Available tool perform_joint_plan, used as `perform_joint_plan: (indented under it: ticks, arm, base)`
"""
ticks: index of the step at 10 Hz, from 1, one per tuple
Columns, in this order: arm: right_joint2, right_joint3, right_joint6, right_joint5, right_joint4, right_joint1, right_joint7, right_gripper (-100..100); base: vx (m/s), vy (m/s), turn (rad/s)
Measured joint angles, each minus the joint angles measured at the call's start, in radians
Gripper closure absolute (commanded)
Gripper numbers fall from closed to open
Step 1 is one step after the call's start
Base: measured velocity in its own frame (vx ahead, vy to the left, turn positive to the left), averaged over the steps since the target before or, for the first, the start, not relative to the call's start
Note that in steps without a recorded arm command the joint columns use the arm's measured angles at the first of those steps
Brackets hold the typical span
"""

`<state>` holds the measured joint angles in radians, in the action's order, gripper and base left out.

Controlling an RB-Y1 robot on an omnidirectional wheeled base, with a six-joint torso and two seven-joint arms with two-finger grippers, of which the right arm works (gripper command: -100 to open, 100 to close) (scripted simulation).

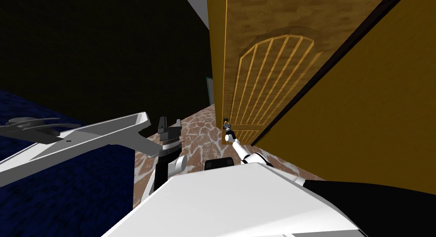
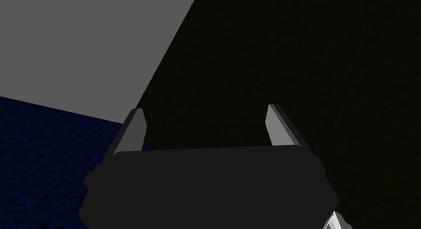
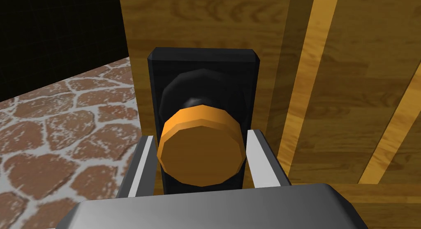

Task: Push the door open

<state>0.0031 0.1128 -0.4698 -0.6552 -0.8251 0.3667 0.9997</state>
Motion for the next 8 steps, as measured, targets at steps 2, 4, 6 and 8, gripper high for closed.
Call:
perform_joint_plan:
  ticks: [2, 4, 6, 8]
  arm:
    - [-0.012, -0.001, 0.005, 0.015, -0.009, -0.001, 0.011, 100]
    - [-0.016, -0.01, 0.011, 0.029, -0.007, 0.003, 0.013, 100]
    - [-0.026, -0.017, 0.014, 0.043, -0.002, 0.005, 0.023, 100]
    - [-0.031, -0.024, 0.009, 0.057, 0.011, 0.017, 0.035, 100]
  base:
    - [-0.147, -0.116, 0.157]
    - [-0.13, -0.097, 0.127]
    - [-0.156, -0.125, 0.174]
    - [-0.152, -0.096, 0.15]
